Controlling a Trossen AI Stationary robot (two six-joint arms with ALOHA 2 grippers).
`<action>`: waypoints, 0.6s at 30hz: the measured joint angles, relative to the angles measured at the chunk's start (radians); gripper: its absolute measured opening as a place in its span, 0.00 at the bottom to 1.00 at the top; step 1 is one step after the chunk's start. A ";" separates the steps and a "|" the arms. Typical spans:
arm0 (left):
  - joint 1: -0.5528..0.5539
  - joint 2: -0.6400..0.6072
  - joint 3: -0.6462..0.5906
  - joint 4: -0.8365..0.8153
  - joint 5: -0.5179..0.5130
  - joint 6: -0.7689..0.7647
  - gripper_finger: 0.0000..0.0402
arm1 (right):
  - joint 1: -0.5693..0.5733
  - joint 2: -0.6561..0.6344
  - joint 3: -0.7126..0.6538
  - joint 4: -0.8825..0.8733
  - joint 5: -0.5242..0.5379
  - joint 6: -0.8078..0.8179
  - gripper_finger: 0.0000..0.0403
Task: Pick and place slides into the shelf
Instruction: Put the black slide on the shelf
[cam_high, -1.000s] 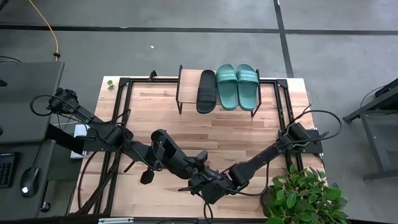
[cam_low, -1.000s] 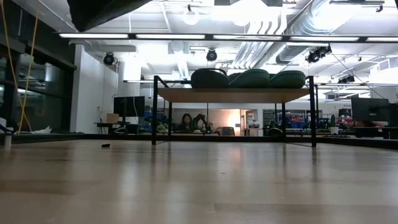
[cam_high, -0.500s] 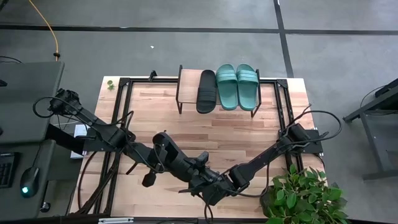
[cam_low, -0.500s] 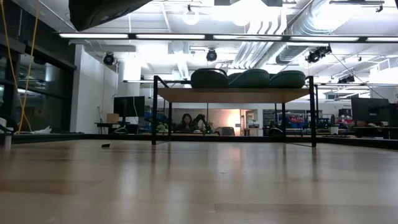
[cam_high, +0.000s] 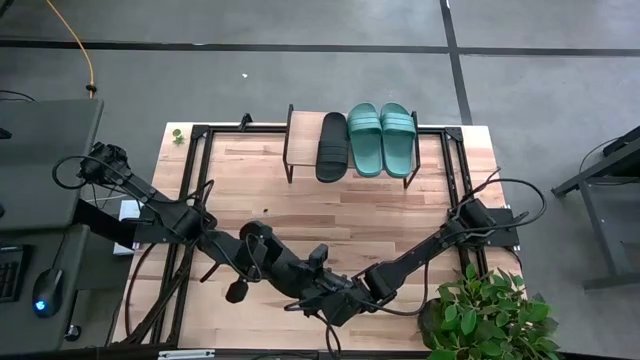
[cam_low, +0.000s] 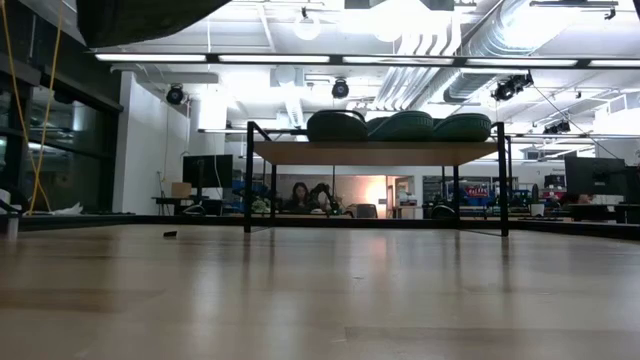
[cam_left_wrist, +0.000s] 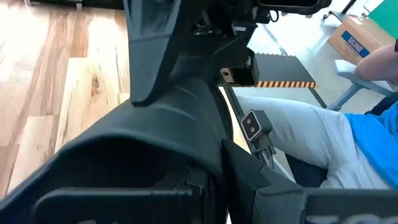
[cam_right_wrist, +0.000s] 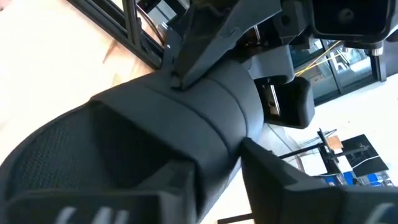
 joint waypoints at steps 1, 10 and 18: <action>0.000 0.000 0.000 0.001 0.000 0.001 0.06 | 0.001 0.000 0.000 0.002 0.001 0.000 0.18; 0.001 0.000 0.002 -0.014 -0.013 0.002 0.06 | 0.002 0.001 0.000 0.008 0.040 0.001 0.01; 0.001 -0.015 0.003 -0.080 -0.143 0.085 0.06 | -0.001 0.003 0.000 0.004 0.106 0.034 0.01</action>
